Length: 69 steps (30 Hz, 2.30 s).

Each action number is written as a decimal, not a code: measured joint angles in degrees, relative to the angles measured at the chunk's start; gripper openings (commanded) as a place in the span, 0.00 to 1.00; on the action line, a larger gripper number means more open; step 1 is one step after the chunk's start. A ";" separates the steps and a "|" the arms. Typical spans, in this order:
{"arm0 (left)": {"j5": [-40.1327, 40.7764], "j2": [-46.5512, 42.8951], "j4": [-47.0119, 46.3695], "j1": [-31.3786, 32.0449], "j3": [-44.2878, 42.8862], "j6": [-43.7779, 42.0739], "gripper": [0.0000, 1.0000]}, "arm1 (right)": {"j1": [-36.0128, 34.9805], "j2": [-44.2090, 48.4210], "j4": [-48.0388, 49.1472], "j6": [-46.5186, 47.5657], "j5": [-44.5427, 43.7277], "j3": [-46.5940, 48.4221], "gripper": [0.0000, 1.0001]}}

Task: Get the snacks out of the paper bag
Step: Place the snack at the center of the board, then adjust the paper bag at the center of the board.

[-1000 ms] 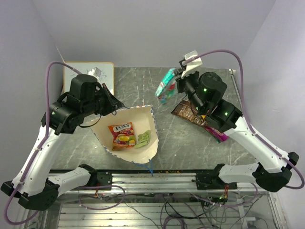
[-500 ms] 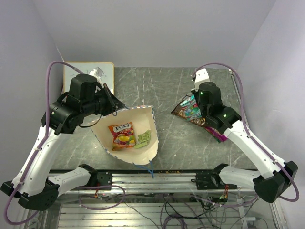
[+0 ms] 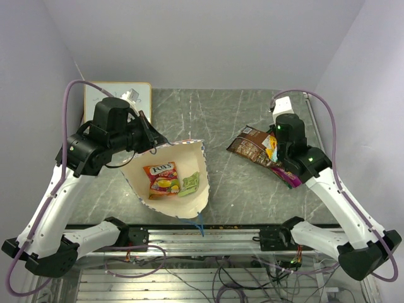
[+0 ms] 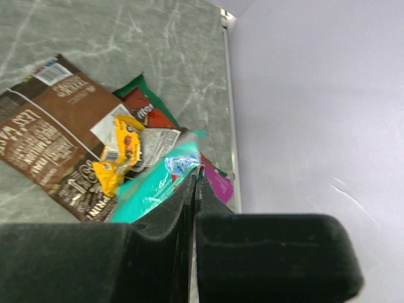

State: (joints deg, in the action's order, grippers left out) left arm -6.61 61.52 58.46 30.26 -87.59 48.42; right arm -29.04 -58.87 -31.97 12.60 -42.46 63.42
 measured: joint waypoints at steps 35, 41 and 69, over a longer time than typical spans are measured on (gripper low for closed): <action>-3.06 5.40 -0.13 0.00 -13.18 -9.03 0.07 | 25.42 -8.76 12.74 2.25 12.09 -19.63 0.47; -1.53 7.26 3.67 0.00 -16.87 -11.82 0.07 | 25.44 -8.46 9.57 2.36 13.97 -15.04 0.74; 22.32 17.42 22.67 0.00 -42.86 -23.96 0.07 | -0.15 -6.71 6.29 -17.94 44.96 -5.92 1.00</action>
State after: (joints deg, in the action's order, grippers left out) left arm 15.70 78.94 81.12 30.26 -130.45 24.47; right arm -29.19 -65.58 -25.67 -5.34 2.50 57.49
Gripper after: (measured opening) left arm 0.072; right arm 0.999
